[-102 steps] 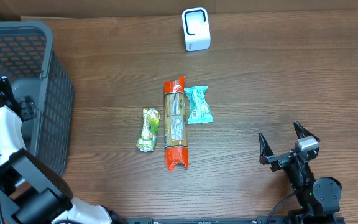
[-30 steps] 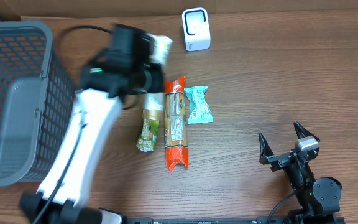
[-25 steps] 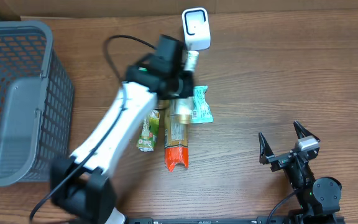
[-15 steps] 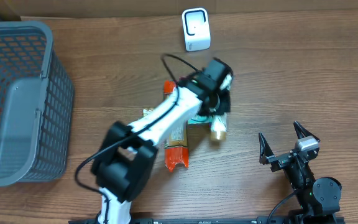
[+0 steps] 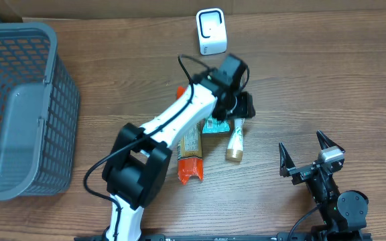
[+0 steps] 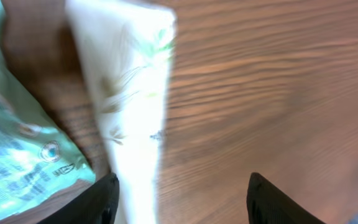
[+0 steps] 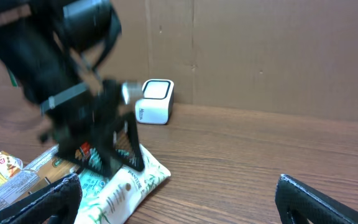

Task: Scan the item barcode
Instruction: 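Lift the white tube out and lay it right of the teal snack, then retract the left arm to rest and move the right gripper toward the tube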

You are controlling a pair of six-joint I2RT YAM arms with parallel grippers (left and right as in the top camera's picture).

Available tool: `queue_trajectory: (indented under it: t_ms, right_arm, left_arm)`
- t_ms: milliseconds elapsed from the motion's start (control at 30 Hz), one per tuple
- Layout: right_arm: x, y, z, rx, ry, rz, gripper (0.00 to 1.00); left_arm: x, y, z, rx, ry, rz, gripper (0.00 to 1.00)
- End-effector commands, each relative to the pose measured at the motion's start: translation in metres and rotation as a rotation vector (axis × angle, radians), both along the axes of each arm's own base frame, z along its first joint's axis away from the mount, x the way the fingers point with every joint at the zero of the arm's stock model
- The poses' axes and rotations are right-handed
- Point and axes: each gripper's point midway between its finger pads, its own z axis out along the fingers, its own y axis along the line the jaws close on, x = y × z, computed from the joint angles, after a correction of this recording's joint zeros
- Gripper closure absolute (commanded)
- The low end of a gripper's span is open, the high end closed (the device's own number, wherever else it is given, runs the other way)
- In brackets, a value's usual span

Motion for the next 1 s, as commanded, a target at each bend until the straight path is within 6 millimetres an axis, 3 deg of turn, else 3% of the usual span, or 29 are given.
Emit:
queue_trajectory:
  t_ms: [0, 133, 200, 300, 367, 500, 567, 833, 967]
  right_arm:
    - [0.0, -0.001, -0.003, -0.001, 0.0, -0.005, 0.0]
    - [0.0, -0.001, -0.003, -0.001, 0.0, -0.005, 0.0]
    - [0.0, -0.001, -0.003, -0.001, 0.0, -0.005, 0.0]
    - [0.0, -0.001, -0.003, -0.001, 0.0, -0.005, 0.0]
    - [0.0, -0.001, -0.003, -0.001, 0.0, -0.005, 0.0]
    - [0.0, -0.001, -0.003, -0.002, 0.0, -0.005, 0.0]
    - [0.0, -0.001, -0.003, -0.001, 0.0, -0.005, 0.0]
    - [0.0, -0.001, -0.003, -0.002, 0.0, -0.005, 0.0]
    - [0.001, -0.002, -0.003, -0.002, -0.001, -0.016, 0.0]
  left_arm:
    - [0.024, 0.003, 0.121, -0.122, -0.264, -0.12, 0.42]
    - [0.027, 0.041, 0.202, -0.102, -0.426, -0.095, 0.39]
    - [0.023, 0.068, 0.233, -0.064, -0.49, -0.061, 0.37]
    - [0.01, 0.111, 0.267, 0.011, -0.555, 0.008, 0.31]
    - [0.0, 0.139, 0.278, 0.073, -0.573, 0.055, 0.27]
    - [-0.02, 0.182, 0.274, 0.218, -0.534, 0.124, 0.2]
    - [-0.027, 0.194, 0.266, 0.271, -0.493, 0.133, 0.16]
    - [-0.038, 0.214, 0.231, 0.391, -0.357, 0.132, 0.1]
    - [-0.035, 0.226, 0.226, 0.403, -0.333, 0.162, 0.1]
